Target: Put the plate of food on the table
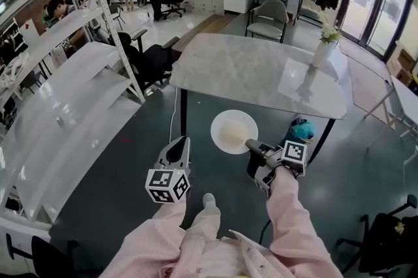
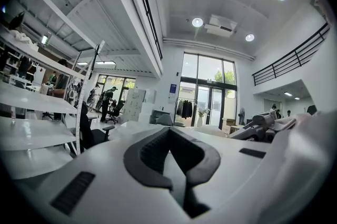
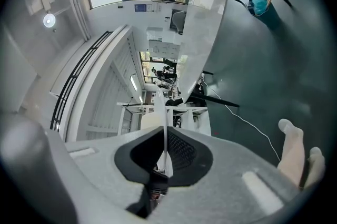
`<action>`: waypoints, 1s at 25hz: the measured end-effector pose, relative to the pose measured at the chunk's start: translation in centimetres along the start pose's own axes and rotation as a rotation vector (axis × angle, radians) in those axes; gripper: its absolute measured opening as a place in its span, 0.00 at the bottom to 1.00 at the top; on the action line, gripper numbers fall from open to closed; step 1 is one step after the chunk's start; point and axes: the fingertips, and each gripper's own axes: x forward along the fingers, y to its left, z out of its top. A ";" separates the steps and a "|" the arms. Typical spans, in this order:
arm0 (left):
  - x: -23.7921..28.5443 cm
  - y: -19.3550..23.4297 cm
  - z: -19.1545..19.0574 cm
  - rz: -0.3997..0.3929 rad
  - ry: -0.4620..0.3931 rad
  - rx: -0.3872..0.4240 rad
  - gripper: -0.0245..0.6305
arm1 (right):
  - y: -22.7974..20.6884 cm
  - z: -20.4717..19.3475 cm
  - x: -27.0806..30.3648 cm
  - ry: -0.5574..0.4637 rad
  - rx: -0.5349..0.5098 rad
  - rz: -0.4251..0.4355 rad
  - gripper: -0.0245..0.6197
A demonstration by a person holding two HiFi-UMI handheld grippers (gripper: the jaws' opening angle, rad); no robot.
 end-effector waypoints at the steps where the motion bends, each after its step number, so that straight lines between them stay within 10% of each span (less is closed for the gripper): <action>1: 1.3 0.5 0.1 -0.001 0.004 -0.002 0.03 | 0.0 0.9 0.9 0.000 0.003 -0.001 0.06; 25: 22.4 9.1 2.8 -0.022 0.053 -0.002 0.03 | 0.0 17.2 16.9 0.001 0.031 0.003 0.06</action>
